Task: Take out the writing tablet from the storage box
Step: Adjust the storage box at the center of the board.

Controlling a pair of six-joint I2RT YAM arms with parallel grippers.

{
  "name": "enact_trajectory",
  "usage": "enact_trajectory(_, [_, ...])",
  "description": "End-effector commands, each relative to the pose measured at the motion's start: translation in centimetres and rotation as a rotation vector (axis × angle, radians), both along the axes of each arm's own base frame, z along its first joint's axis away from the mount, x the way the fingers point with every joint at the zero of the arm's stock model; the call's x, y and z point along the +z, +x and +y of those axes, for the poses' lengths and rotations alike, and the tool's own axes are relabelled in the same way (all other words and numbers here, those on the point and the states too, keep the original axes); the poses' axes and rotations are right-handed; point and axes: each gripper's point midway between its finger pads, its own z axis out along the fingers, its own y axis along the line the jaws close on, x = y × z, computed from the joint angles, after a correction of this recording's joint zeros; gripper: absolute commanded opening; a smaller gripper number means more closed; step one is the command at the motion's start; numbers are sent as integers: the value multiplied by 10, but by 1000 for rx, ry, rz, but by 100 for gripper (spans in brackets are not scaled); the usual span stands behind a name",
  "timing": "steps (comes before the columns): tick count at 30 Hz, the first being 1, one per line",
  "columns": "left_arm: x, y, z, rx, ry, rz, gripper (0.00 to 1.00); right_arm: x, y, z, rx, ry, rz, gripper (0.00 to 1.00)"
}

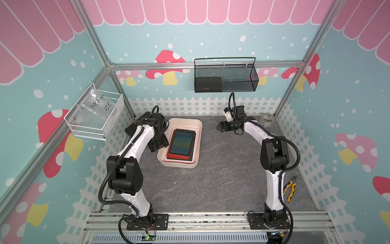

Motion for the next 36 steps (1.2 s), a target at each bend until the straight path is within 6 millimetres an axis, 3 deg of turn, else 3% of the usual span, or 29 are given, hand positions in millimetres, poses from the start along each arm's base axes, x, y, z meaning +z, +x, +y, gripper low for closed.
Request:
enact_trajectory(1, [9,-36,-19,130,-88,32,60,-8,2,5,12,-16,16,90])
enact_trajectory(5, [14,-53,-29,150,-105,17,60,-13,2,6,18,-16,28,90])
enact_trajectory(10, [-5,-69,-37,171,-119,53,59,-12,0,5,24,-27,30,90])
enact_trajectory(14, [-19,-67,-42,203,-145,43,60,-13,-5,3,17,-31,43,90])
enact_trajectory(22, [-25,-45,-51,228,-184,-2,58,-18,-27,-5,10,-52,80,89])
enact_trajectory(36, [-71,-51,-58,289,-199,55,54,-19,-35,-11,15,-85,87,90])
